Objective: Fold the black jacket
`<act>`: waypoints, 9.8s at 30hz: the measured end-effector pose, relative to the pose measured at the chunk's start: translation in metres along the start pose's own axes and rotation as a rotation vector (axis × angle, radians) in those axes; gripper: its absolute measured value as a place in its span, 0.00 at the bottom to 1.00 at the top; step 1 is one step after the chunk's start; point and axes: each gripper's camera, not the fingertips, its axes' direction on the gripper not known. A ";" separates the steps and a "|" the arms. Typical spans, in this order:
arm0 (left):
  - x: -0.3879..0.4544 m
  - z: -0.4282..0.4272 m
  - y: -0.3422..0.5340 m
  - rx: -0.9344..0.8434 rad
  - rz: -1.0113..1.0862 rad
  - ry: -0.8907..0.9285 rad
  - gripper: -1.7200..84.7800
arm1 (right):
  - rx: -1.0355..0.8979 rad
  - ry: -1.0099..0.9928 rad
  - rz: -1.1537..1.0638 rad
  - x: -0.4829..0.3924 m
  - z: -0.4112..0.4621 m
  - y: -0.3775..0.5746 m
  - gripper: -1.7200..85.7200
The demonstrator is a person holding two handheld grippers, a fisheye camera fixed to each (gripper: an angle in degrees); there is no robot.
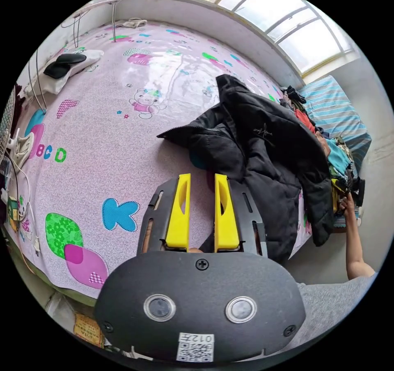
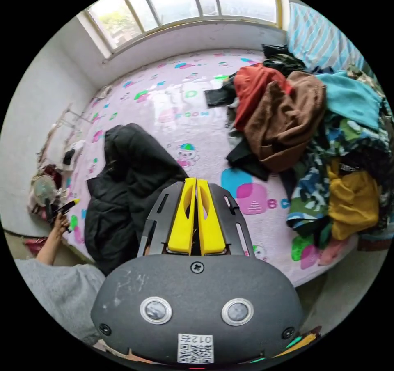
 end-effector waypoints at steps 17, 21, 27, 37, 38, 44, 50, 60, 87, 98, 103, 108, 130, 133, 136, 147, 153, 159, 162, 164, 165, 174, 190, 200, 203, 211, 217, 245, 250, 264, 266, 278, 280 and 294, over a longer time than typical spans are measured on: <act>-0.008 0.092 -0.090 -0.099 -0.031 0.170 0.24 | -0.124 -0.459 -0.340 -0.190 0.244 -0.205 0.21; -0.007 0.107 -0.095 -0.121 -0.002 0.197 0.24 | -0.318 -0.524 -0.336 -0.219 0.312 -0.241 0.21; 0.002 0.115 -0.090 -0.131 -0.004 0.205 0.19 | -0.335 -0.517 -0.423 -0.251 0.295 -0.191 0.05; 0.046 0.011 -0.050 0.121 0.030 0.232 0.14 | 0.160 -0.546 -0.418 -0.207 -0.042 -0.089 0.01; 0.056 -0.017 -0.044 0.184 0.061 0.227 0.13 | 0.218 -0.553 -0.428 -0.201 -0.090 -0.081 0.01; 0.118 -0.187 0.011 0.514 0.292 0.091 0.13 | 0.464 -0.490 -0.543 -0.202 -0.294 -0.026 0.01; 0.222 -0.297 0.129 0.763 0.612 -0.259 0.14 | 0.608 -0.481 -0.559 -0.199 -0.376 0.024 0.01; 0.331 -0.062 0.274 0.269 1.005 -0.611 0.20 | 0.390 -0.603 -0.334 -0.224 -0.180 0.062 0.02; 0.353 0.164 0.364 -0.022 1.595 -0.834 0.14 | 0.144 -0.451 -0.137 -0.449 0.099 0.017 0.03; 0.346 0.184 0.371 -0.155 1.465 -0.796 0.08 | 0.082 -0.097 -0.637 -0.663 0.109 0.046 0.10; 0.336 0.200 0.392 -0.168 1.450 -0.841 0.07 | -0.013 0.097 -0.897 -0.741 0.131 0.063 0.15; 0.320 0.210 0.411 -0.191 1.384 -0.866 0.05 | -0.069 0.132 -0.934 -0.791 0.155 0.070 0.13; 0.244 -0.374 0.481 1.070 0.434 -0.364 0.02 | 0.972 -0.259 -0.225 -0.755 -0.428 0.094 0.01; 0.239 -0.423 0.537 1.170 0.450 -0.341 0.02 | 1.084 -0.268 -0.218 -0.737 -0.499 0.153 0.01; 0.231 -0.455 0.589 1.244 0.473 -0.349 0.02 | 1.159 -0.276 -0.201 -0.717 -0.550 0.210 0.01; 0.211 -0.490 0.599 1.192 0.519 -0.469 0.02 | 1.208 -0.253 -0.150 -0.652 -0.626 0.271 0.01; 0.190 -0.434 0.436 0.880 0.493 -0.494 0.02 | 0.961 -0.207 -0.187 -0.630 -0.553 0.158 0.02; 0.133 -0.254 0.110 0.356 0.315 -0.370 0.03 | 0.399 -0.142 -0.224 -0.623 -0.300 -0.140 0.05; 0.078 -0.167 0.001 0.124 0.034 -0.283 0.03 | 0.102 0.016 -0.188 -0.607 -0.167 -0.230 0.08; 0.068 -0.142 -0.018 0.147 0.004 -0.293 0.03 | 0.106 -0.048 -0.188 -0.582 -0.127 -0.224 0.07; 0.067 -0.127 -0.025 0.145 0.037 -0.289 0.03 | 0.105 -0.065 -0.198 -0.576 -0.119 -0.218 0.07; 0.058 -0.039 0.039 0.045 0.268 -0.315 0.03 | -0.088 -0.155 -0.285 -0.424 -0.015 -0.013 0.08; -0.034 0.009 0.141 -0.212 0.002 -0.481 0.15 | -0.405 -0.198 -0.020 -0.057 0.026 0.313 0.16; -0.005 0.056 0.085 -0.343 0.029 -0.558 0.08 | -0.475 -0.116 -0.153 0.016 -0.019 0.371 0.03; 0.010 0.034 0.087 -0.358 0.068 -0.525 0.05 | -0.508 -0.051 -0.273 0.046 -0.062 0.390 0.01; 0.035 0.073 0.135 -0.566 0.097 -0.490 0.05 | -0.650 0.046 -0.290 0.144 -0.057 0.477 0.03; 0.034 0.026 0.140 -0.329 -0.046 -0.426 0.08 | -0.570 0.132 -0.313 0.179 -0.128 0.489 0.09; 0.035 0.147 0.048 -0.367 0.210 -1.083 0.11 | -0.470 -0.528 -0.462 -0.161 -0.216 0.348 0.05; 0.015 0.147 0.032 -0.401 0.136 -1.100 0.09 | -0.409 -0.421 -0.480 -0.124 -0.267 0.217 0.03; 0.016 0.128 0.061 -0.320 0.041 -1.039 0.09 | -0.392 -0.471 -0.282 -0.056 -0.326 0.173 0.10; 0.031 0.106 0.075 -0.224 0.027 -1.020 0.09 | -0.367 -0.530 -0.267 -0.037 -0.362 0.200 0.10; 0.260 0.136 0.233 -0.121 0.933 -0.564 0.15 | -0.515 -0.695 -0.222 -0.028 -0.421 0.356 0.12; 0.262 0.141 0.242 -0.177 0.914 -0.505 0.16 | -0.529 -0.714 -0.225 -0.039 -0.424 0.365 0.12; 0.265 0.196 0.289 -0.246 0.614 -0.687 0.10 | -0.348 -0.174 -0.743 -0.142 -0.471 0.420 0.09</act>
